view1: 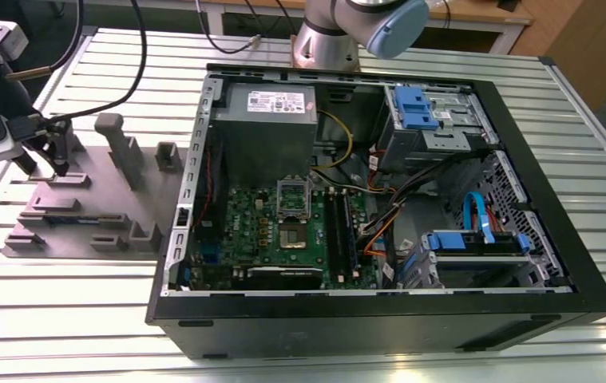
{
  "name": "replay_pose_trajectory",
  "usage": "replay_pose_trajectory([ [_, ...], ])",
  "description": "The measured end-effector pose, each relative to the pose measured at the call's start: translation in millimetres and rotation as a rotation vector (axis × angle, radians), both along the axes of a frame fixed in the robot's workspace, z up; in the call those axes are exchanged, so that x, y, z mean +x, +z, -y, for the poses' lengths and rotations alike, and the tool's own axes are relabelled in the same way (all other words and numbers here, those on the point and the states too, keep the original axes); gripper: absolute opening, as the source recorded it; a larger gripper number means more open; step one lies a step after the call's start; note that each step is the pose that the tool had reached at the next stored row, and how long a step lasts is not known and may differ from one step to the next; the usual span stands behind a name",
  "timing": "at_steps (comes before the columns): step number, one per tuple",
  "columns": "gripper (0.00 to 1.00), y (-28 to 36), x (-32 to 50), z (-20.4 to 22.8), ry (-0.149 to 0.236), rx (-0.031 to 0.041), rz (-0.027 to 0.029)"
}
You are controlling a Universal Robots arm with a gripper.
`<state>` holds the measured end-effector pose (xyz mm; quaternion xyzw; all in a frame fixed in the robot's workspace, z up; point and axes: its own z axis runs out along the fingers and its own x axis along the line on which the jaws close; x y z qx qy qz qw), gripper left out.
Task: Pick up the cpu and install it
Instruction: 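Pick up the cpu and move it towards the insertion slot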
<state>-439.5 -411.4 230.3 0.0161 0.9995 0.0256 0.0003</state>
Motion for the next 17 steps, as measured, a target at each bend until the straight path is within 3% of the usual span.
replay_pose_trajectory([
  [17,0.47,4.4,0.0,0.0,0.000,0.0000,0.0000],
])
